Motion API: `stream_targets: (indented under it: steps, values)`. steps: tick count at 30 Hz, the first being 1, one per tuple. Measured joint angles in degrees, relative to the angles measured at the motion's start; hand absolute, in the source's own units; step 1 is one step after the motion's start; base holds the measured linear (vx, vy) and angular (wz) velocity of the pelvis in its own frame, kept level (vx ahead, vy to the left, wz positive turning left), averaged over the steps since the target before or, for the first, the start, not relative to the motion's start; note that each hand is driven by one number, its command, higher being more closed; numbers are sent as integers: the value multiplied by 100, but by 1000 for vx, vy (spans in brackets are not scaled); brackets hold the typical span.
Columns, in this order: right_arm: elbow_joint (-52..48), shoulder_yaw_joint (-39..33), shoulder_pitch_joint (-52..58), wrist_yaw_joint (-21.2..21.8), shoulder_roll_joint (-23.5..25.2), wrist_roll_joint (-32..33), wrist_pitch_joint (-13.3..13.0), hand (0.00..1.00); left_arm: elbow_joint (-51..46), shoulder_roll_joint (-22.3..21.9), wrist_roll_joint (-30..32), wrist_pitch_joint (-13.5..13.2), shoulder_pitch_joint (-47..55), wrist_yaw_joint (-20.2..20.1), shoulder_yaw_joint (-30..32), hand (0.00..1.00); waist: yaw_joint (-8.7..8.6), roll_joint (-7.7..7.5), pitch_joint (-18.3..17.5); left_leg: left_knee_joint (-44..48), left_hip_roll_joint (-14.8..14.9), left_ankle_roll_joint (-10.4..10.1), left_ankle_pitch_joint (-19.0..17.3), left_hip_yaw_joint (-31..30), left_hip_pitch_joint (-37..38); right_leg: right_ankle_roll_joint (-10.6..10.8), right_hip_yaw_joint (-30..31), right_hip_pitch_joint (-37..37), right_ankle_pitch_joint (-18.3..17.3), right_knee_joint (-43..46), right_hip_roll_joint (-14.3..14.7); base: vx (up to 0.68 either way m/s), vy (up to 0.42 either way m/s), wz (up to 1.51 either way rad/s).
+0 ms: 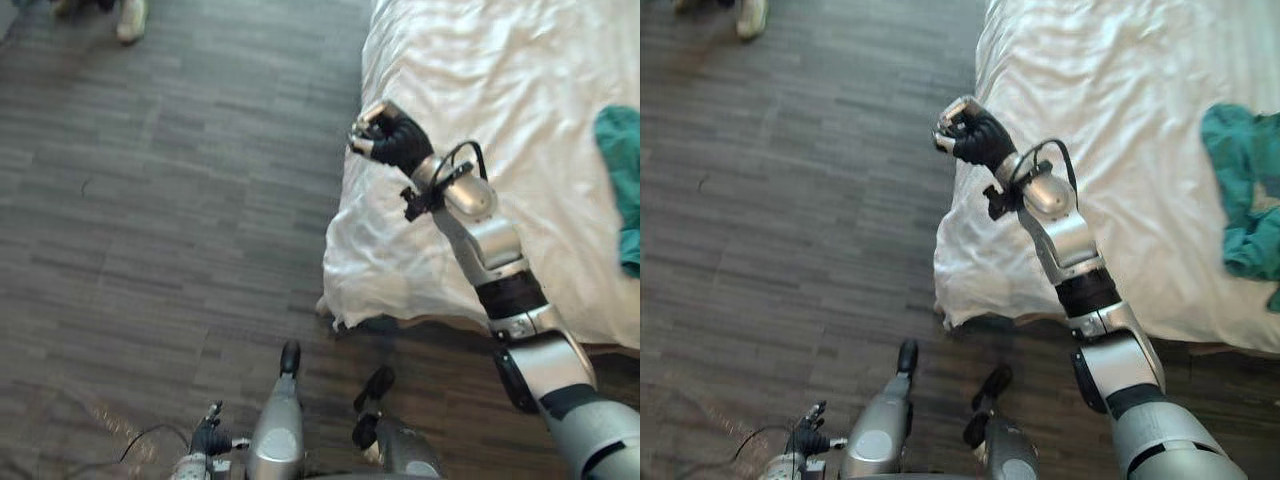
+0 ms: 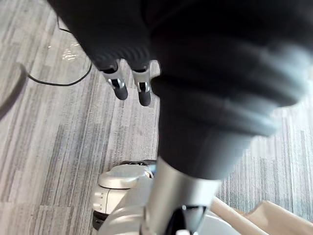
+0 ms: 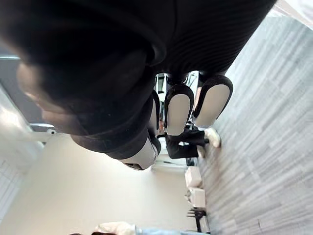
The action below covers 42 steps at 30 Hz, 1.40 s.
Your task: Tidy the bed and pick cloth on bed and put in laundry
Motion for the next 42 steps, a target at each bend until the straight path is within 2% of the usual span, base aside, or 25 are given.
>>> stream_targets:
  steps: [3, 5, 6, 8, 10, 14, 15, 17, 19, 20, 21, 23, 25, 28, 31, 33, 35, 36, 38, 40, 42]
  values:
    - [670, 1, -261, -230, -258, -5, 87, 100, -125, -15, -51, -18, -159, -20, -188, 0, 147, 167, 174, 79, -88, 41, 32, -73, -388, 19, -13, -321, 67, 0, -80, 5, 39, 11]
    - [1282, -1, -447, -443, -415, -3, 228, 100, -123, -23, -75, -14, -318, -97, -321, 0, 255, 341, 268, 92, -140, 90, 82, -87, -596, 20, -5, -512, 111, 0, -130, 35, 44, 6]
    - [1505, 0, -512, -498, -470, -3, 260, 100, -123, -24, -117, -2, -378, -115, -383, 0, 284, 388, 293, 105, -158, 103, 93, -84, -670, 24, 3, -581, 125, 0, -146, 36, 53, 7]
    - [1957, -18, -688, -605, -611, 27, 311, 100, -116, -65, -376, 41, -516, -128, -587, 0, 315, 638, 421, 207, -206, 119, 105, -103, -955, 29, 46, -847, 135, 99, -232, 10, 51, 6]
    - [2134, -23, -759, -663, -604, 80, 320, 100, -92, -76, -559, 75, -610, -127, -705, 0, 378, 741, 465, 218, -219, 132, 115, -62, -1065, 29, 126, -1011, 135, 173, -287, 4, 40, -7]
    - [2299, -287, -692, -645, -622, 427, 269, 100, -68, -61, -620, 59, -641, -128, -767, 0, 408, 753, 465, 275, -297, 131, 110, -56, -1120, 84, 277, -1121, 96, 283, -368, -4, 65, 0]
    - [2296, -457, -509, -454, -615, 650, 74, 100, -53, -56, -676, 46, -643, -126, -799, 0, 396, 759, 462, 280, -305, 137, 96, -41, -1124, 134, 309, -1149, 58, 388, -420, -25, 62, 7]
    - [2269, -592, -310, -111, -566, 765, -155, 100, -22, -45, -744, 41, -628, -127, -797, 0, 327, 752, 459, 294, -331, 160, 41, -3, -1114, 160, 319, -1143, 41, 447, -469, -28, 73, 10]
    - [2030, -783, 250, 446, -277, 849, -511, 100, 27, -45, -732, -7, -553, -128, -717, 0, 228, 646, 393, 312, -403, 197, 16, 60, -1074, 211, 420, -1134, 65, 475, -547, -11, 98, -4]
    - [1997, -860, 680, 761, 60, 859, -704, 100, 27, -49, -687, -42, -465, -115, -632, 0, 147, 557, 336, 335, -441, 219, -2, 112, -1019, 227, 536, -1092, 77, 450, -569, 31, 82, -8]
    - [2027, -898, 1109, 961, 343, 840, -793, 100, 37, -49, -580, -46, -436, -105, -610, 0, 34, 540, 327, 373, -475, 234, -13, 96, -953, 228, 638, -1002, 78, 426, -575, 40, 81, -2]
    - [2358, -762, 2207, 1278, 811, 825, -881, 100, 80, -59, -317, -62, -460, -85, -589, 0, -59, 533, 323, 403, -517, 296, -67, 115, -840, 325, 751, -899, 68, 415, -616, 39, 63, -5]
    - [2539, -337, 3154, 1401, 999, 611, -771, 100, 89, -65, -217, -66, -459, -59, -561, 0, -126, 533, 324, 397, -524, 302, -71, 186, -816, 389, 833, -874, 110, 326, -607, 46, 36, -16]
    - [2570, 462, 4100, 1611, 1163, 390, -740, 100, 337, -59, -209, -146, -445, 48, -531, 0, -393, 511, 320, 361, -499, 302, -84, 286, -471, 390, 941, -527, 205, 135, -541, 27, 0, -23]
    - [2234, 896, 4396, 1695, 1298, 396, -859, 100, 459, 29, -208, -295, -319, 179, -676, 0, -423, 364, 123, 253, -411, 252, -147, 512, -92, 382, 1190, -316, 222, 11, -438, 14, -38, -48]
    - [1816, 1057, 4474, 1689, 1315, 422, -937, 100, 458, 188, -210, -358, -187, 294, -907, 0, -503, 286, -136, 179, -364, 246, -146, 550, -9, 388, 1229, -287, 200, 9, -361, 12, -36, -14]
    - [1402, 1060, 4470, 1674, 1299, 618, -995, 100, 430, 322, -323, -362, -122, 293, -1057, 0, -518, 228, -279, 169, -295, 243, -145, 549, 118, 356, 1220, -159, 152, 7, -313, 15, -40, 5]
    - [1028, 1021, 4504, 1671, 1276, 956, -1057, 100, 77, 334, -706, -455, -72, 182, -1034, 0, -516, 199, -451, 154, -294, 232, -137, 543, 148, 371, 1158, -100, 127, 7, -300, 15, -22, 18]
    - [394, 919, 4504, 1669, 1274, 1449, -1141, 100, -450, 235, -993, -641, -158, -66, -1122, 0, -507, 165, -702, 49, -289, 221, -127, 528, 274, 393, 1107, 17, 108, 2, -306, 20, -5, 17]
    - [-390, 854, 4366, 1665, 1355, 2049, -1306, 100, -743, 43, -1049, -794, -272, -324, -1318, 0, -543, 44, -1004, -66, -292, 222, -128, 586, 437, 399, 1234, 67, 100, 2, -327, 43, -8, -15]
    - [-866, 706, 4232, 1580, 1486, 2323, -1413, 100, -765, -13, -1041, -785, -274, -483, -1415, 0, -560, -6, -1100, -137, -293, 223, -128, 710, 540, 408, 1395, 72, 93, 4, -335, 57, -1, -35]
